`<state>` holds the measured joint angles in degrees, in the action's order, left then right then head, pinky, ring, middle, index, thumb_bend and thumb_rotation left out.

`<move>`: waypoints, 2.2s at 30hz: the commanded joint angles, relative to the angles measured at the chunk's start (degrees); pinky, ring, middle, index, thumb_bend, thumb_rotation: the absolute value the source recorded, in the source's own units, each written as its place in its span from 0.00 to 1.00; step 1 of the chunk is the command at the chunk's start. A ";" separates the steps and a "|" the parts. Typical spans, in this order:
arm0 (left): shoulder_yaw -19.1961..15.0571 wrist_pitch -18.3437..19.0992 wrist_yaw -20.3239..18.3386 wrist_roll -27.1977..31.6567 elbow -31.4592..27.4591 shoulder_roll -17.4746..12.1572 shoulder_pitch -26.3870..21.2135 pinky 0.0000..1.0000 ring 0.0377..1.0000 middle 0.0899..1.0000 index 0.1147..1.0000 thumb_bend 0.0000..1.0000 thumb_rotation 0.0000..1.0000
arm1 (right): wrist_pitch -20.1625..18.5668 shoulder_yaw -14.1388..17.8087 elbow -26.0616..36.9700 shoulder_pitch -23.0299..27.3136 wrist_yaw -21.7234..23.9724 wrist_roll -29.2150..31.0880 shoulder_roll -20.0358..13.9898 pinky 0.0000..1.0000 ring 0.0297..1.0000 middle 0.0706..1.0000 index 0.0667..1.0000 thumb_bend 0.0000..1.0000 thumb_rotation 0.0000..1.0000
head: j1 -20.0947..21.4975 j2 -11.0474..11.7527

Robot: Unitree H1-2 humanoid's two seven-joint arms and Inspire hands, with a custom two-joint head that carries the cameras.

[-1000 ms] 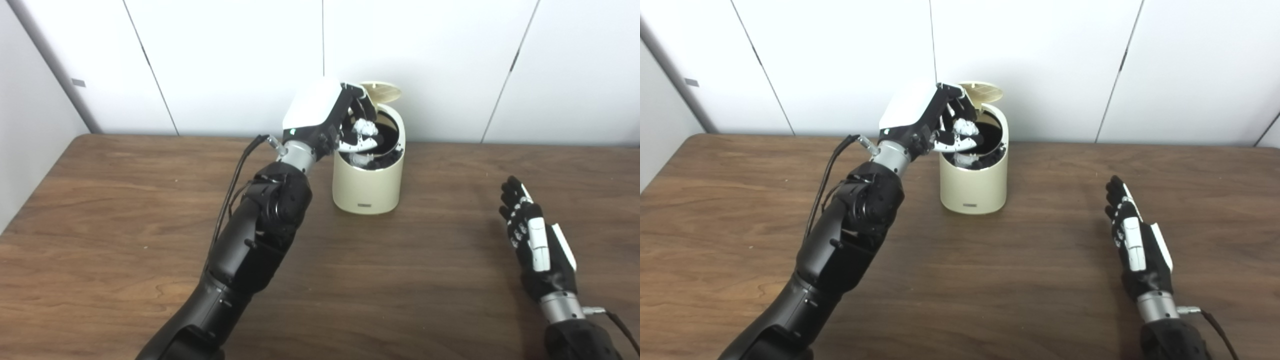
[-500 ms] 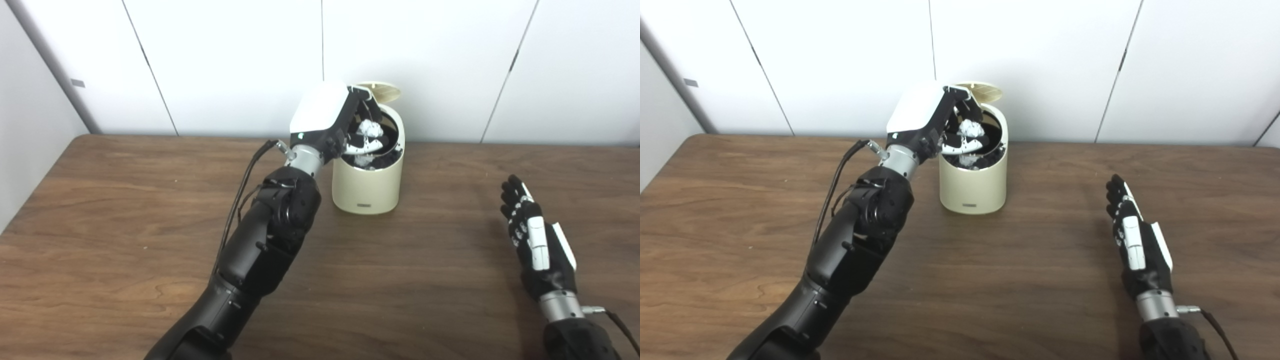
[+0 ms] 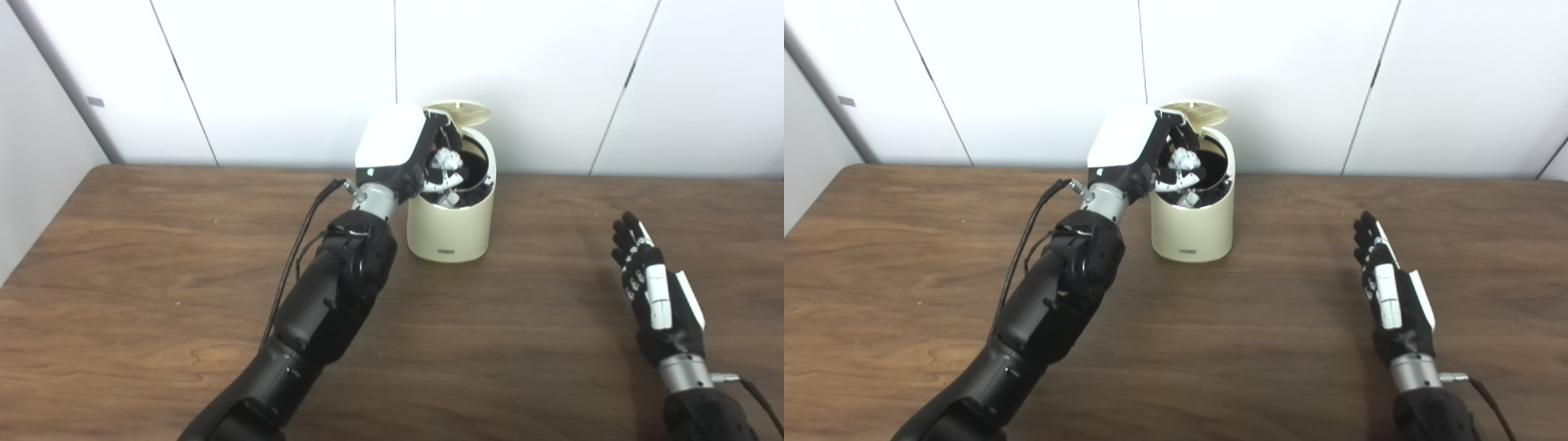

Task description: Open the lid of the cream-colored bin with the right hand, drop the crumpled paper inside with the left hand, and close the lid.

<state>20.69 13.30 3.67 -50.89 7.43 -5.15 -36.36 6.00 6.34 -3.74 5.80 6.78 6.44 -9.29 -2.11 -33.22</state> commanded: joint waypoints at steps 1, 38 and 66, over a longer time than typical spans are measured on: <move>0.06 -1.39 2.12 -0.86 0.33 0.11 -3.78 0.28 0.38 0.45 0.48 0.47 0.00 | 1.15 -0.69 -2.56 -1.87 0.00 1.10 2.05 0.99 0.98 0.95 0.95 0.66 1.00 | 0.00 0.01; 1.03 1.55 -1.50 -2.51 -0.01 0.75 -2.66 0.54 0.63 0.64 0.51 0.71 0.02 | 0.42 -1.11 -1.01 -2.27 -0.13 -0.07 1.67 0.98 0.95 0.90 0.92 0.65 1.00 | -0.68 0.53; -0.59 -0.24 1.48 0.57 0.19 1.18 -2.24 0.35 0.46 0.52 0.41 0.48 0.00 | 1.42 -0.93 -1.61 -1.77 -0.69 -1.24 1.60 0.95 0.93 0.88 0.90 0.60 1.00 | -0.71 0.54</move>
<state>20.80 14.29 3.34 -50.76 8.51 -4.29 -36.87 5.98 5.96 -3.39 5.78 6.59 4.93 -9.12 -2.81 -32.61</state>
